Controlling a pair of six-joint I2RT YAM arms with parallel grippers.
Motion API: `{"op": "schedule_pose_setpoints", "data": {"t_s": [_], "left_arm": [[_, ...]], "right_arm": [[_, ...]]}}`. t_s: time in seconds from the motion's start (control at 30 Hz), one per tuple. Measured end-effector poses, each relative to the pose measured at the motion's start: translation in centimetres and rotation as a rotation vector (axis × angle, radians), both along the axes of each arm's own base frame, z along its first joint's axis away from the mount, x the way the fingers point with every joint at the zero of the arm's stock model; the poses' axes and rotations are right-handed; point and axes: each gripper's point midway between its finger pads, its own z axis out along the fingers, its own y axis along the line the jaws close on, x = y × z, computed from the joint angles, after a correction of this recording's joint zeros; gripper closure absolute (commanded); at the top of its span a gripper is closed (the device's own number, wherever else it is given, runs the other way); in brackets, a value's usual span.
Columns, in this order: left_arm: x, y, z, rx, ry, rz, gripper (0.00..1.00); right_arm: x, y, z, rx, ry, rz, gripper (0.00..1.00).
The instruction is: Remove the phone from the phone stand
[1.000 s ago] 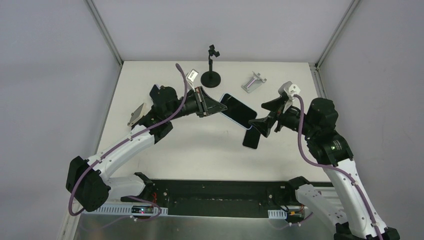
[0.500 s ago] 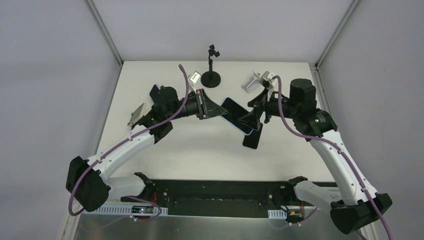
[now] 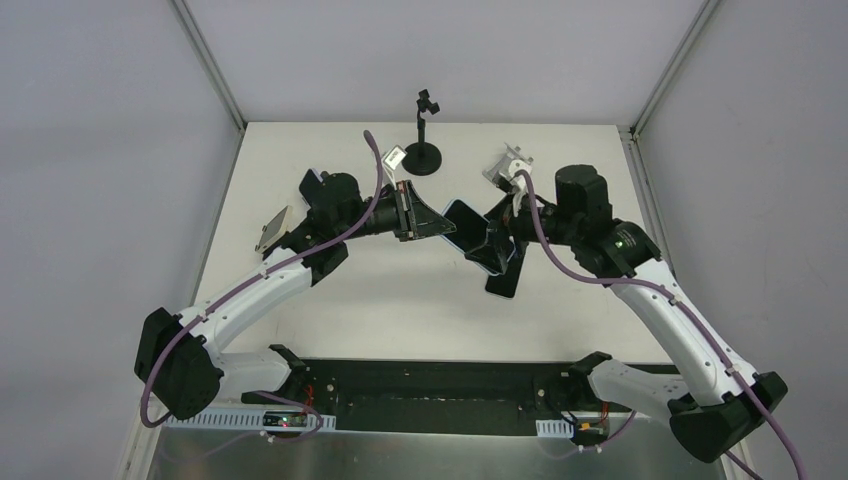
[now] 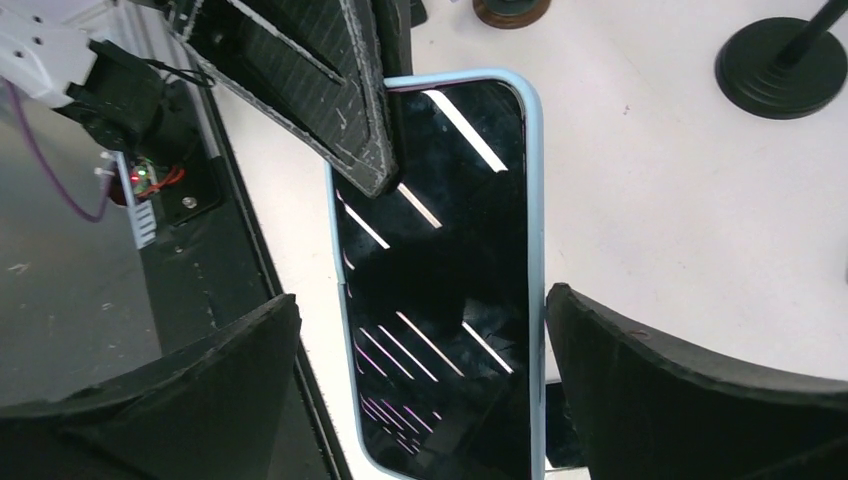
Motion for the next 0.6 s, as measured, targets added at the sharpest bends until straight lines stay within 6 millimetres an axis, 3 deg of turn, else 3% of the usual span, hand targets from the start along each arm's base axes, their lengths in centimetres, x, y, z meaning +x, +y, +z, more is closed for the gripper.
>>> {"op": "schedule_pose_setpoints", "data": {"t_s": [0.4, 0.6], "left_arm": [[0.0, 0.0, -0.2, 0.004, 0.005, -0.003, 1.0], [0.0, 0.0, -0.4, 0.012, 0.016, -0.003, 1.0]], "right_arm": [[1.2, 0.2, -3.0, -0.17, -0.091, -0.044, 0.04], [1.3, 0.3, -3.8, -0.241, -0.146, -0.038, 0.12]]}}
